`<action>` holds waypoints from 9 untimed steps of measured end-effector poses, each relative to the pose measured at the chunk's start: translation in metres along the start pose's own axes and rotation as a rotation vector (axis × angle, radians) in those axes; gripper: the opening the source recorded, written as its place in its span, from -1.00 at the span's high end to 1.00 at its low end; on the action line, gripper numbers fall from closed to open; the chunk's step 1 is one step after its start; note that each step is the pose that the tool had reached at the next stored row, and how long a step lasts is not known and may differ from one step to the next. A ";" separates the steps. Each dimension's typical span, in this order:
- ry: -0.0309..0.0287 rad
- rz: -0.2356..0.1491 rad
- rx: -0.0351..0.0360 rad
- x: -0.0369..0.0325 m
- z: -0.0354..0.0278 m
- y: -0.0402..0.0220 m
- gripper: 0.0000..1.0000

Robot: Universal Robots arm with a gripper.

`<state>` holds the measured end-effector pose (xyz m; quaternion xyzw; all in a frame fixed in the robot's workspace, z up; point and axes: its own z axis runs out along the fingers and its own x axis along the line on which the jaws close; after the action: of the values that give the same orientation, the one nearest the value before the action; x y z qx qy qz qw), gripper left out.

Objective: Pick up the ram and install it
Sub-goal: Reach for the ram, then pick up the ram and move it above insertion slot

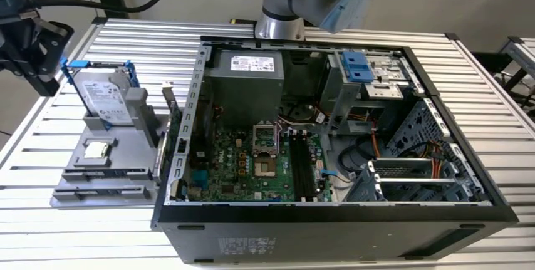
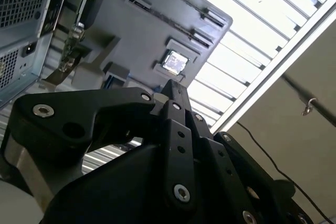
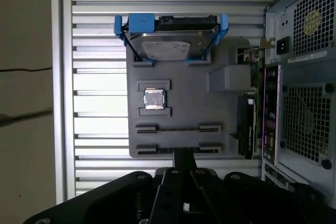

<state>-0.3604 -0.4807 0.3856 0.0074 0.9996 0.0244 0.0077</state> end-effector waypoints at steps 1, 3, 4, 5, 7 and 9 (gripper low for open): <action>0.0001 0.000 0.0000 0.0000 0.0000 -0.0015 1.00; 0.0001 0.000 0.0000 -0.0001 0.0000 -0.0044 1.00; 0.0002 0.000 0.0000 -0.0001 0.0000 -0.0060 1.00; 0.0003 0.000 0.0001 -0.0001 -0.0001 -0.0075 1.00; 0.0004 0.000 0.0000 -0.0001 -0.0001 -0.0105 1.00; 0.0005 0.000 0.0001 -0.0002 -0.0001 -0.0131 1.00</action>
<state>-0.3604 -0.4938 0.3850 0.0074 0.9996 0.0243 0.0074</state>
